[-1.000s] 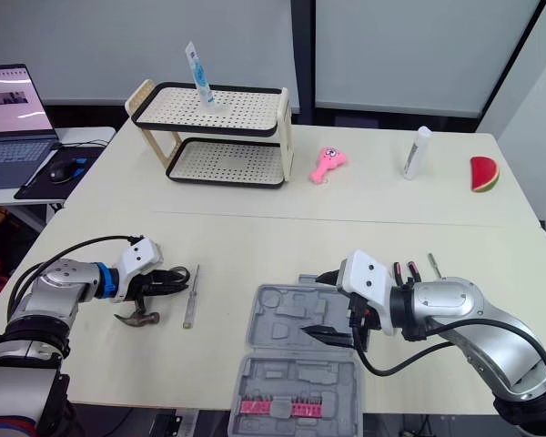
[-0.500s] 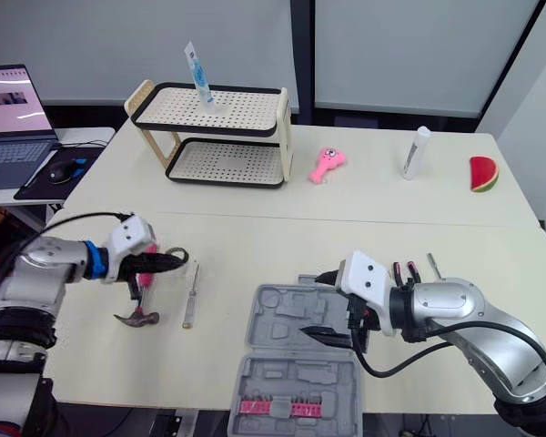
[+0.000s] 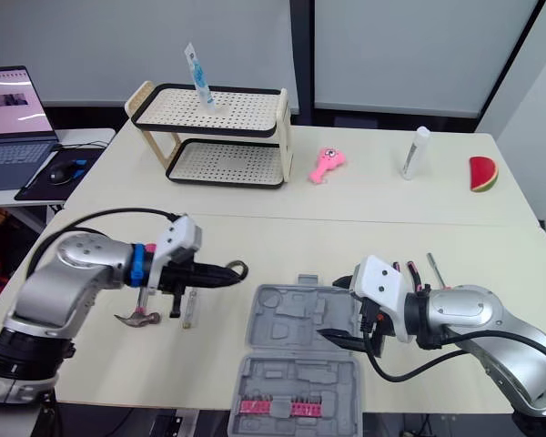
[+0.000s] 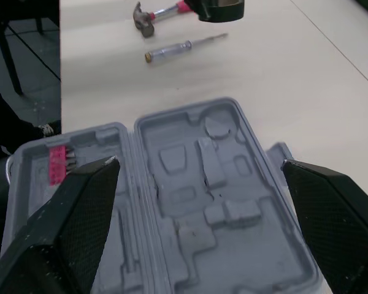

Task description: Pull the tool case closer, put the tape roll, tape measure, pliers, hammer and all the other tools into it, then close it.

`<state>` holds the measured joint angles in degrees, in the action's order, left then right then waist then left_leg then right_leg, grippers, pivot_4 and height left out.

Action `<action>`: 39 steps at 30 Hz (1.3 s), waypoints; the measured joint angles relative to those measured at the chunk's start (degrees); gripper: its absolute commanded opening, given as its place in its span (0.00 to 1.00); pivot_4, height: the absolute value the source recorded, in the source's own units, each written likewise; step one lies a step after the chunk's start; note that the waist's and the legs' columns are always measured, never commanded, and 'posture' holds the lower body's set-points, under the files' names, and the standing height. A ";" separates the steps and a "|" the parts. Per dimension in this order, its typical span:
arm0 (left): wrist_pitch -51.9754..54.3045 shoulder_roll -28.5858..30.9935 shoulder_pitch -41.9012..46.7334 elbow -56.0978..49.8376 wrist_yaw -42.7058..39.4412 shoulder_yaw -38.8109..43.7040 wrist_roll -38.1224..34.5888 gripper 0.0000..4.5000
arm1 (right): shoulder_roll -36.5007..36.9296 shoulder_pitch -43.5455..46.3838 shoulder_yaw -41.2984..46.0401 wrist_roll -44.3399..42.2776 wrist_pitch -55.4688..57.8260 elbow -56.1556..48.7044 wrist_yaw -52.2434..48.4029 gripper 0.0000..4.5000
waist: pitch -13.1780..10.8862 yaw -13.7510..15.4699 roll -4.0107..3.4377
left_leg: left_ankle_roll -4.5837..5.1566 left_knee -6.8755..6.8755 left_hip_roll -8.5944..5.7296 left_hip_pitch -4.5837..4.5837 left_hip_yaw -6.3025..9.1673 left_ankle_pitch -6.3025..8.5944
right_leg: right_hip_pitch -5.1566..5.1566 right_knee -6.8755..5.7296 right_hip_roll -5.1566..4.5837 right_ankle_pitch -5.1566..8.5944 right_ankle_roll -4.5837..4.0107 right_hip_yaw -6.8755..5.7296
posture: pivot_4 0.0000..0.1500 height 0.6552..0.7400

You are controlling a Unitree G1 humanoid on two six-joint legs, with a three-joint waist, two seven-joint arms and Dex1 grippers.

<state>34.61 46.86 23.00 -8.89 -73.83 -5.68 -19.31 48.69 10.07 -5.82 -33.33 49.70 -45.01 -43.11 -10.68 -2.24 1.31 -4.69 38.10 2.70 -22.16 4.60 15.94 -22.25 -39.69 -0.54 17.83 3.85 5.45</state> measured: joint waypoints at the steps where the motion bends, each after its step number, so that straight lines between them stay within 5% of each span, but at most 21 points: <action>1: -0.35 -0.77 -0.57 0.26 0.42 -0.71 0.16 0.01 | 0.07 -0.11 0.00 0.03 0.31 -0.06 0.32 1.00 | 0.00 -0.08 0.00 | 0.00 -0.03 0.00 0.07 -0.02 0.00 | 0.02 -0.01 0.03 0.02 -0.01 0.04 | 1.00 0.94; 16: -17.44 -10.85 -2.28 19.10 1.89 -6.75 6.44 0.01 | 0.01 -0.02 -1.19 0.60 3.17 -1.28 4.08 1.00 | 0.00 0.57 0.00 | 0.01 -0.11 0.00 0.06 -0.01 0.01 | 0.07 0.21 0.04 0.02 -0.03 0.05 | 1.00 0.94; 31: -13.78 -6.51 0.05 12.21 0.71 -7.46 6.96 0.01 | -0.06 -0.65 -1.14 0.06 4.63 -2.22 4.82 1.00 | -0.01 0.45 0.00 | 0.01 -0.14 -0.01 0.05 -0.02 0.01 | 0.07 0.29 0.04 0.01 -0.02 0.07 | 1.00 0.94; 39: -15.61 -10.09 1.07 12.07 1.21 -10.88 8.79 0.01 | -0.16 -0.53 -1.37 0.66 4.61 -2.14 5.09 1.00 | -0.01 0.49 0.00 | 0.01 -0.13 -0.01 0.05 -0.01 0.01 | 0.08 0.28 0.04 0.01 -0.02 0.05 | 1.00 0.94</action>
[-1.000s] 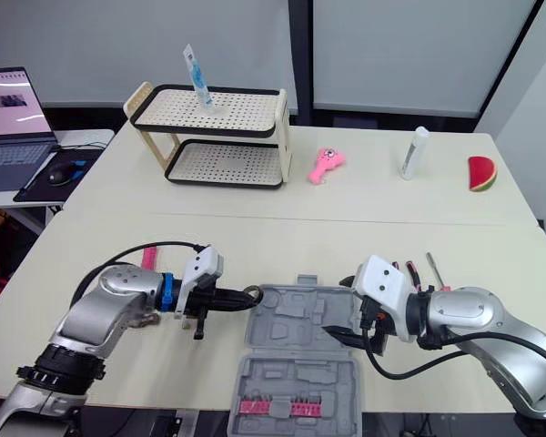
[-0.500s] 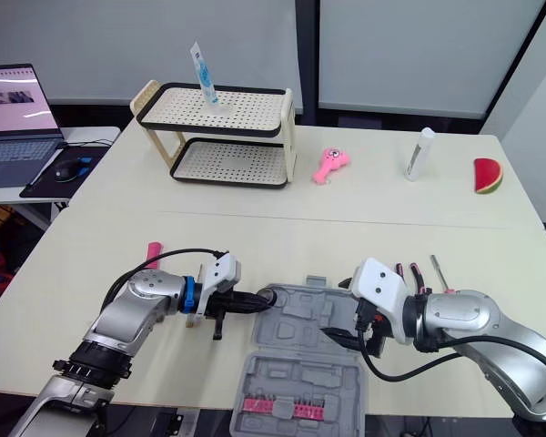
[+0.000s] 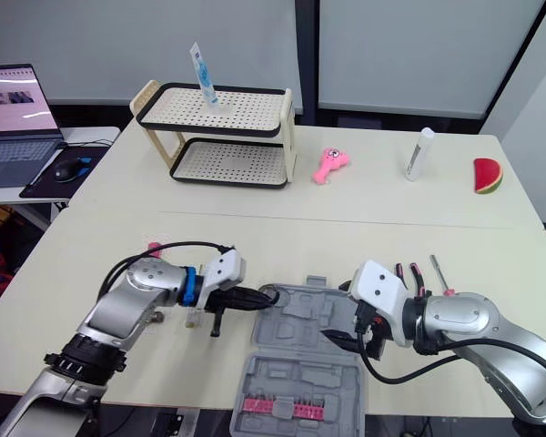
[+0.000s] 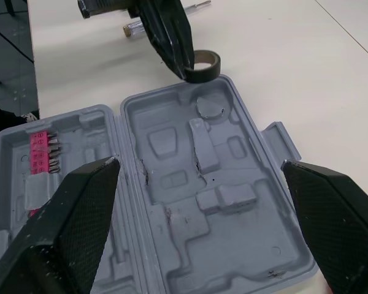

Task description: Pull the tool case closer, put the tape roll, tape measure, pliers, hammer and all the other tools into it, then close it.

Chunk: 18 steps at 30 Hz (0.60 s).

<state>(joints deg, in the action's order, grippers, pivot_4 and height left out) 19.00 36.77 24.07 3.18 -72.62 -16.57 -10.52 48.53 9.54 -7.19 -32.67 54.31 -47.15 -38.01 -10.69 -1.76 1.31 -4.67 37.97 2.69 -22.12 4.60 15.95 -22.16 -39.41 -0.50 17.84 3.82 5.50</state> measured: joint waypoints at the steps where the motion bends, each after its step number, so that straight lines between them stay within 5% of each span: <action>1: -0.45 -0.71 0.54 0.96 0.30 -0.61 0.50 0.01 | 0.00 0.10 -0.32 0.07 -0.01 0.04 0.12 1.00 | 0.00 0.00 0.00 | 0.00 0.00 0.00 0.00 0.01 0.00 | 0.00 -0.01 0.01 0.00 0.00 -0.01 | 1.00 0.94; 18: 2.01 -4.47 2.82 6.53 1.75 -1.67 2.76 0.01 | 0.01 0.05 -0.93 0.62 -0.02 0.15 0.77 1.00 | 0.00 -0.03 0.00 | 0.00 0.01 0.00 0.01 0.01 0.00 | 0.00 -0.01 0.01 0.00 0.00 0.00 | 1.00 0.94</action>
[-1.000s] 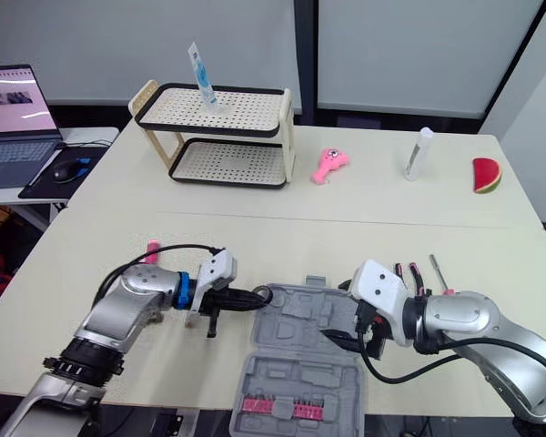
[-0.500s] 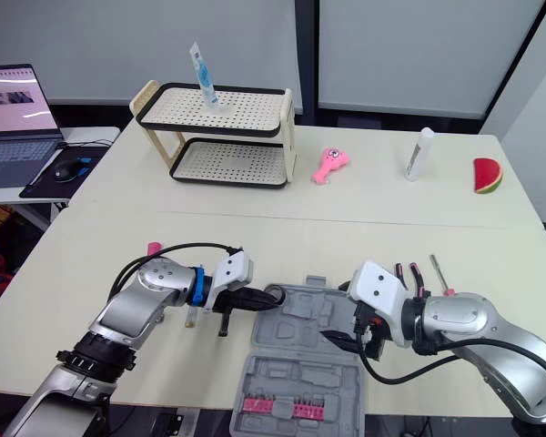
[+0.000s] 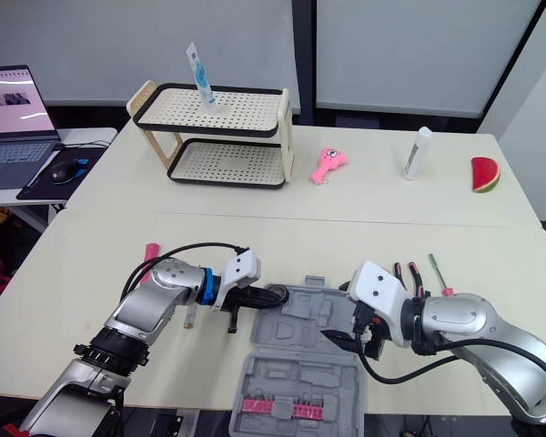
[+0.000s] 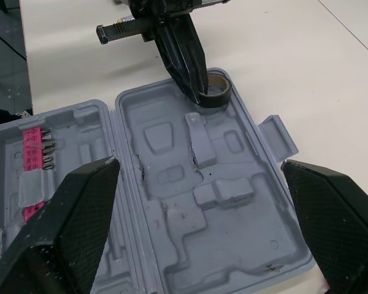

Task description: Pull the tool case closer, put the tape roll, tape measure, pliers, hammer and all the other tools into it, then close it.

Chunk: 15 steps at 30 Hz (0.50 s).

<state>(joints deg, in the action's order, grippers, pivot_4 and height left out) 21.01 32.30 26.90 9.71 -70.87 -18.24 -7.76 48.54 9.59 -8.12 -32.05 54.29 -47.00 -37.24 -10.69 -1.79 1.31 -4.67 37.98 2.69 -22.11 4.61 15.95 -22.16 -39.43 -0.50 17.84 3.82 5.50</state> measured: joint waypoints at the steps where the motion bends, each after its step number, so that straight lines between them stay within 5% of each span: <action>1: 0.27 0.00 0.00 0.00 0.02 0.00 0.00 0.01 | 0.00 0.00 0.00 0.00 0.00 0.00 0.01 1.00 | 0.00 0.00 0.00 | 0.00 0.00 0.00 0.00 0.00 0.00 | 0.00 0.00 0.00 0.00 0.00 0.00 | 1.00 0.94; 15: 2.52 -0.01 -0.31 -0.01 0.35 0.00 0.04 0.01 | 0.01 0.01 0.00 -0.04 0.03 0.00 0.02 1.00 | 0.00 0.00 0.00 | 0.00 0.00 0.00 0.00 0.00 0.00 | 0.00 0.00 0.00 0.00 0.00 0.00 | 1.00 0.94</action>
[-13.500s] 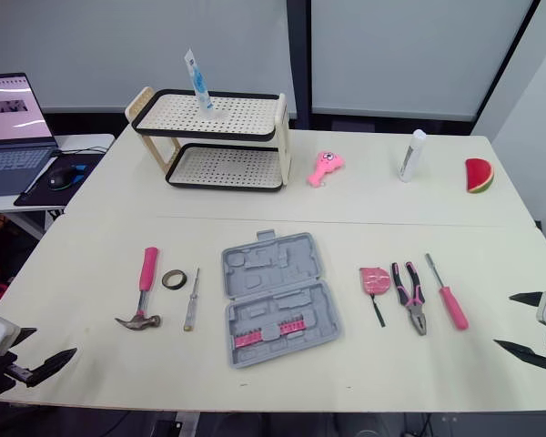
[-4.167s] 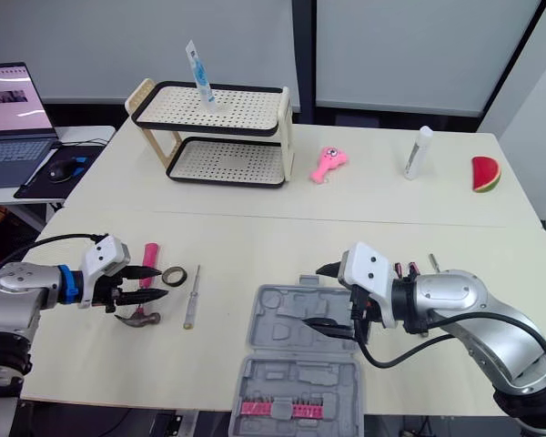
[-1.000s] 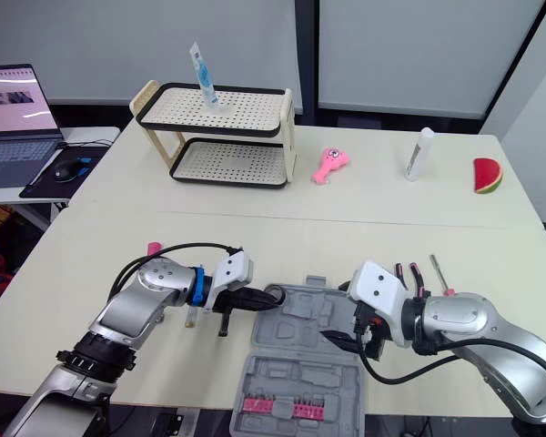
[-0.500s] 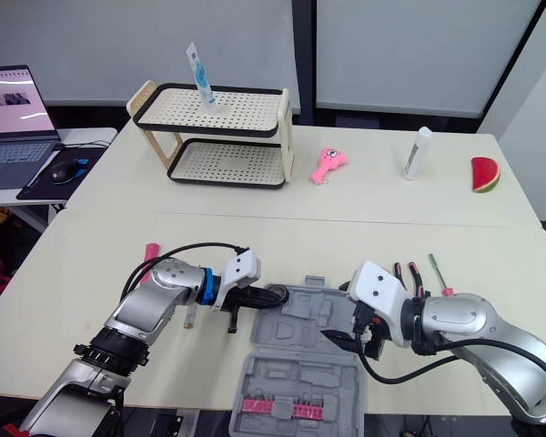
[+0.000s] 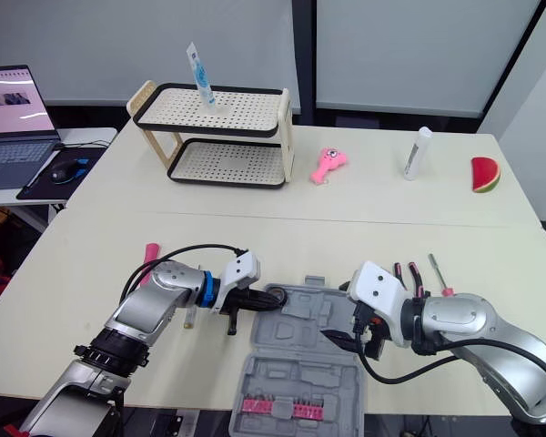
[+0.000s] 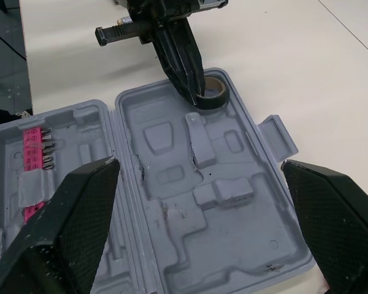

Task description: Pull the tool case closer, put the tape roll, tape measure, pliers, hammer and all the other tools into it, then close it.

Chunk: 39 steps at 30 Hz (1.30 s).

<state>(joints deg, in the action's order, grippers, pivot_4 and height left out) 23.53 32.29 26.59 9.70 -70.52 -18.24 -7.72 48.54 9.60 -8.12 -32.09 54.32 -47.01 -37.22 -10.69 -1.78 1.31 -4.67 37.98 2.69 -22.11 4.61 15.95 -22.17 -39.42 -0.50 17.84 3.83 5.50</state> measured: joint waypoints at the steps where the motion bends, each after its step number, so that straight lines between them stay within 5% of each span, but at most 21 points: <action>1: 0.07 0.00 0.00 0.00 0.06 0.00 -0.01 0.01 | 0.00 0.00 0.00 -0.01 0.01 0.00 0.00 1.00 | 0.00 0.01 0.00 | 0.00 0.00 0.00 0.00 0.00 0.00 | 0.00 0.00 0.00 0.00 0.00 0.00 | 1.00 0.94; 5: 1.93 -0.18 0.04 -0.21 0.53 0.01 -0.31 0.15 | 0.02 0.00 0.02 -0.01 0.06 0.00 0.03 1.00 | 0.00 -0.01 0.00 | 0.00 0.00 0.00 0.00 0.00 0.00 | 0.00 0.00 0.00 0.00 0.00 0.00 | 1.00 0.94; 14: 6.29 2.57 0.06 -8.09 0.84 3.43 -5.07 0.72 | 0.09 -0.96 0.24 -0.21 0.24 -0.16 0.36 1.00 | 0.00 -0.01 0.00 | 0.00 -0.01 0.01 0.01 0.01 0.00 | 0.00 -0.01 0.00 0.00 0.00 0.00 | 1.00 0.94; 21: 1.60 4.95 -0.40 -8.37 -0.74 5.03 -5.86 0.72 | 0.11 -1.24 0.29 -0.57 0.28 -0.16 0.76 1.00 | 0.00 0.02 0.00 | 0.00 -0.01 0.00 0.00 -0.01 0.00 | 0.00 0.03 -0.01 0.00 0.00 0.01 | 1.00 0.94; 24: -0.44 3.75 -0.87 -6.45 -1.39 5.03 -6.16 0.60 | 0.11 -1.21 0.29 -0.60 0.28 -0.16 0.85 1.00 | 0.00 0.01 0.00 | 0.00 -0.01 0.00 0.00 -0.01 0.00 | 0.00 0.03 -0.01 0.00 0.00 0.00 | 1.00 0.94; 33: -4.26 2.13 -0.55 -2.41 -1.59 4.92 -5.81 0.01 | 0.10 -1.20 0.28 -0.62 0.27 -0.15 1.04 1.00 | 0.00 0.01 0.00 | 0.00 0.00 0.00 0.00 -0.01 0.00 | 0.00 0.02 -0.01 0.00 0.00 0.00 | 1.00 0.94; 39: -6.58 0.66 0.23 -0.15 -1.52 3.68 -4.52 0.00 | 0.10 -1.20 0.28 -0.62 0.27 -0.15 1.08 1.00 | 0.00 0.01 0.00 | 0.00 -0.01 0.00 0.00 -0.01 0.00 | 0.00 0.02 -0.01 0.00 0.00 0.00 | 1.00 0.94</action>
<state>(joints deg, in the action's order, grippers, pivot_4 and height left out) 16.95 32.95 26.82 9.55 -72.04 -14.56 -12.24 48.64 8.40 -7.84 -32.70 54.60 -47.16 -36.14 -10.69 -1.78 1.31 -4.67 37.97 2.69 -22.11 4.60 15.95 -22.16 -39.40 -0.50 17.84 3.83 5.50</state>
